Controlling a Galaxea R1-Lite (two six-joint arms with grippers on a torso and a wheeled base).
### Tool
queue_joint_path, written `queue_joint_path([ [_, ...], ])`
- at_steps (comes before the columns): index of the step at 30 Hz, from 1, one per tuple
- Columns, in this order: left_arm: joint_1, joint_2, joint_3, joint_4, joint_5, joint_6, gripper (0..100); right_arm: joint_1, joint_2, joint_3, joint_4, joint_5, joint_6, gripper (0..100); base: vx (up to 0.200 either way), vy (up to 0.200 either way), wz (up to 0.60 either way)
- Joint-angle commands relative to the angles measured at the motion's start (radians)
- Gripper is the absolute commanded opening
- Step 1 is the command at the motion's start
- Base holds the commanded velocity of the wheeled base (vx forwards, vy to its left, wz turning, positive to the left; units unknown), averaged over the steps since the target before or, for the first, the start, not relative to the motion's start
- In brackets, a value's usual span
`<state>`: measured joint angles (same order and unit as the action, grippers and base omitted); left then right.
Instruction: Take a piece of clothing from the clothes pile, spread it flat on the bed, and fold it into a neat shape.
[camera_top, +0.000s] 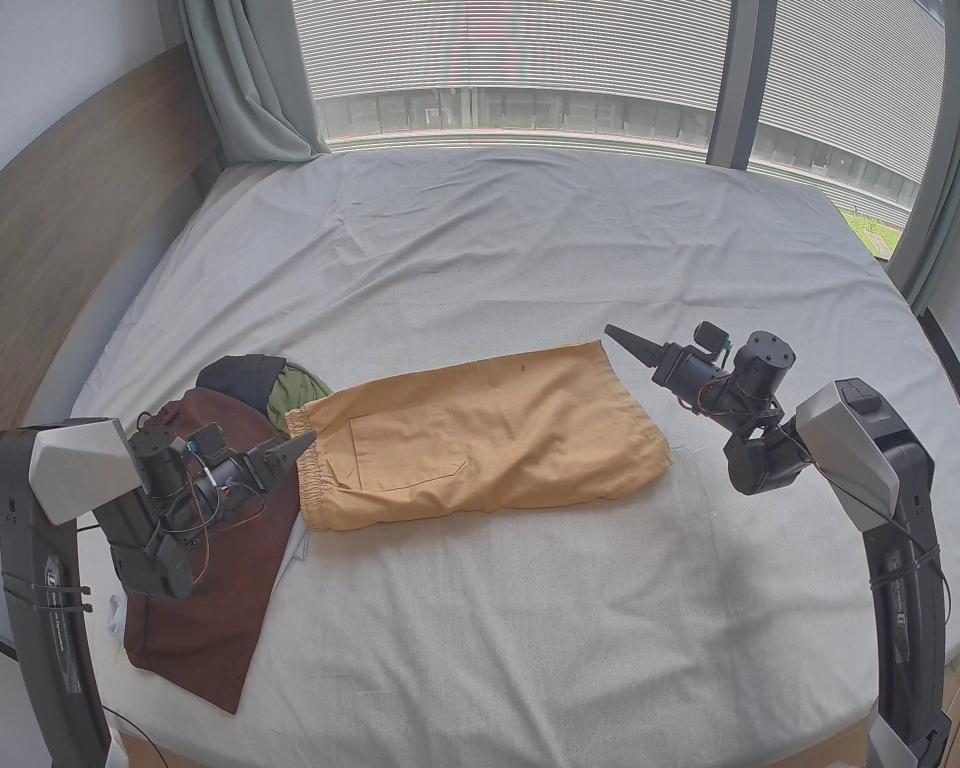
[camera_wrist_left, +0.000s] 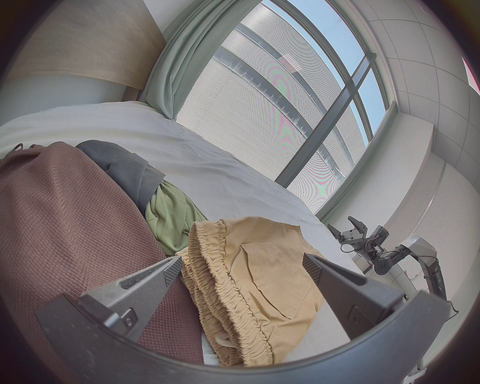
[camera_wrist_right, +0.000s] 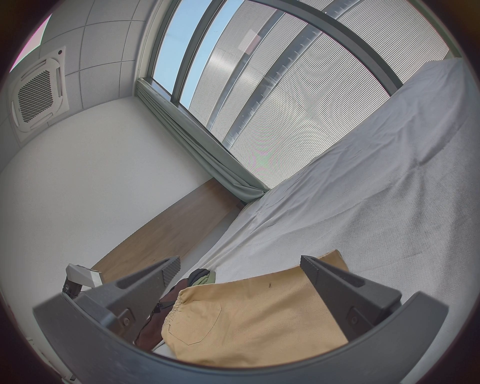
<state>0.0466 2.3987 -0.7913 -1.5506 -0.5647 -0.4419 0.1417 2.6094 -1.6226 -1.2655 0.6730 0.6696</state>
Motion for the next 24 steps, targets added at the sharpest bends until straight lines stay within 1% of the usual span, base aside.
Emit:
queue_joint_path([
  [1, 0.001, -0.010, 0.003, 0.000, 0.000, -0.001, 100, 0.006, -0.045, 0.044, -0.002, 0.000, -0.008, 100, 0.000, 0.000, 0.00],
  [3, 0.001, -0.013, 0.006, 0.000, 0.000, 0.000, 100, 0.010, -0.072, 0.087, -0.006, 0.002, -0.018, 100, 0.000, 0.000, 0.00],
  [5, 0.001, -0.024, 0.007, 0.000, 0.000, -0.001, 100, 0.022, -0.118, 0.168, -0.011, 0.000, -0.030, 100, 0.000, 0.000, 0.00],
  [7, 0.001, -0.035, 0.014, 0.000, 0.000, -0.001, 100, 0.030, -0.155, 0.234, -0.020, -0.003, -0.058, 100, 0.000, 0.000, 0.00],
  [9, 0.001, -0.039, 0.015, 0.000, 0.000, -0.001, 100, 0.033, -0.164, 0.256, -0.025, -0.007, -0.067, 100, 0.000, 0.000, 0.00],
  [10, -0.001, -0.064, 0.029, 0.000, -0.001, -0.006, 100, 0.052, -0.203, 0.343, -0.066, -0.055, -0.077, 100, 0.000, 0.000, 0.00],
  [11, -0.001, -0.064, 0.029, 0.000, -0.001, -0.006, 100, 0.053, -0.204, 0.348, -0.069, -0.058, -0.077, 100, 0.000, 0.000, 0.00],
  [12, -0.002, -0.079, 0.043, 0.000, -0.003, -0.006, 100, 0.068, -0.216, 0.400, -0.117, -0.081, -0.077, 100, 0.000, 0.000, 0.00],
  [13, -0.002, -0.081, 0.044, 0.000, -0.004, -0.006, 100, 0.070, -0.216, 0.409, -0.126, -0.082, -0.077, 100, 0.000, 0.000, 0.00],
  [16, -0.013, -0.108, 0.073, 0.000, -0.006, -0.006, 100, 0.082, -0.224, 0.533, -0.193, -0.092, -0.082, 100, 0.000, 0.000, 0.00],
  [17, -0.013, -0.108, 0.073, 0.000, -0.006, -0.006, 100, 0.082, -0.224, 0.533, -0.193, -0.092, -0.082, 100, 0.000, 0.000, 0.00],
  [18, -0.016, -0.122, 0.081, 0.000, -0.009, -0.006, 100, 0.085, -0.242, 0.592, -0.219, -0.093, -0.081, 100, 0.000, 0.000, 0.00],
  [20, -0.017, -0.128, 0.083, 0.000, -0.009, -0.006, 100, 0.084, -0.247, 0.624, -0.235, -0.093, -0.077, 100, 0.000, 0.000, 0.00],
  [24, -0.019, -0.144, 0.093, 0.000, -0.014, 0.009, 100, 0.087, -0.244, 0.684, -0.278, -0.178, -0.077, 100, 0.000, 0.000, 0.00],
])
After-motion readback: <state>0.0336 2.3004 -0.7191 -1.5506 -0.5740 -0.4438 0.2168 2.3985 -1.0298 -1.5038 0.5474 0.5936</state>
